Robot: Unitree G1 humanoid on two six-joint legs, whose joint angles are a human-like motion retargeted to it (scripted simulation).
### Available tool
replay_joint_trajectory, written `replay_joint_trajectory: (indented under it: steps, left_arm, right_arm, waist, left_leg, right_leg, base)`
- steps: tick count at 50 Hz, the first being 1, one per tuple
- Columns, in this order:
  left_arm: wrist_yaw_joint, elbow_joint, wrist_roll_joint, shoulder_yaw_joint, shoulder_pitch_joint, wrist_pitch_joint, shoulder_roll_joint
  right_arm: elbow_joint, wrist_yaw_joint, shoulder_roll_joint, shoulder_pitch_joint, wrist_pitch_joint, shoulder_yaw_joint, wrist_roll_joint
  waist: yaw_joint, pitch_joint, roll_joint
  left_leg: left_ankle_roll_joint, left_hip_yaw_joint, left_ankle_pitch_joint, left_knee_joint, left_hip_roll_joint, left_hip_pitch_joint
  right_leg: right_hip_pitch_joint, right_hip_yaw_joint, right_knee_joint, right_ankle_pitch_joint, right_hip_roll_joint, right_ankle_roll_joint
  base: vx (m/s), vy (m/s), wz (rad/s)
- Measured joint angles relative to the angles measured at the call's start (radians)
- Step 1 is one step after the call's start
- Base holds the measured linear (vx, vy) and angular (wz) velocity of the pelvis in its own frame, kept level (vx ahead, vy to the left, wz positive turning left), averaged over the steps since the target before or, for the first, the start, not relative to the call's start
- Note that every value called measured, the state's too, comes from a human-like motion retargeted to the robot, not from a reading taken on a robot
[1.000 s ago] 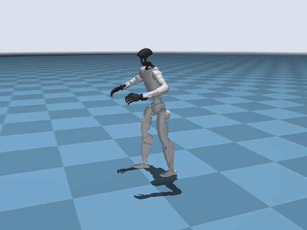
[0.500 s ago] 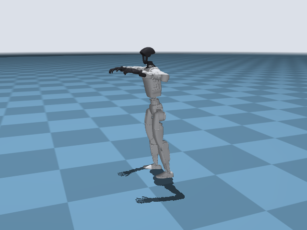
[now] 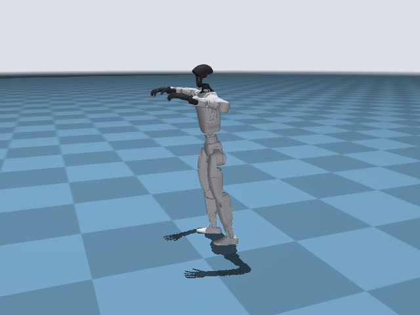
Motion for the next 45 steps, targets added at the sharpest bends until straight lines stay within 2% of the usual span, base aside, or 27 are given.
replay_joint_trajectory:
  steps: [15,45]
  left_arm:
    - [0.004,0.002,-0.010,0.038,0.032,0.003,0.007]
    - [0.013,-0.006,-0.017,-0.006,-0.001,-0.011,0.054]
  right_arm:
    - [0.000,0.016,-0.031,0.000,0.004,0.002,0.002]
    - [0.009,0.033,-0.068,-0.056,0.000,0.058,0.012]
  waist:
    - [-0.010,-0.007,0.005]
    - [-0.008,-0.055,0.025]
  left_leg:
    - [0.001,0.015,-0.006,0.000,-0.002,0.016]
    - [0.010,0.021,-0.012,0.011,-0.014,0.031]
  right_leg:
    - [0.007,0.015,0.003,0.002,-0.003,0.000]
    - [0.025,0.019,0.007,-0.002,-0.020,0.000]
  base:
    - [0.00,0.00,0.00]
    - [0.00,0.00,0.00]
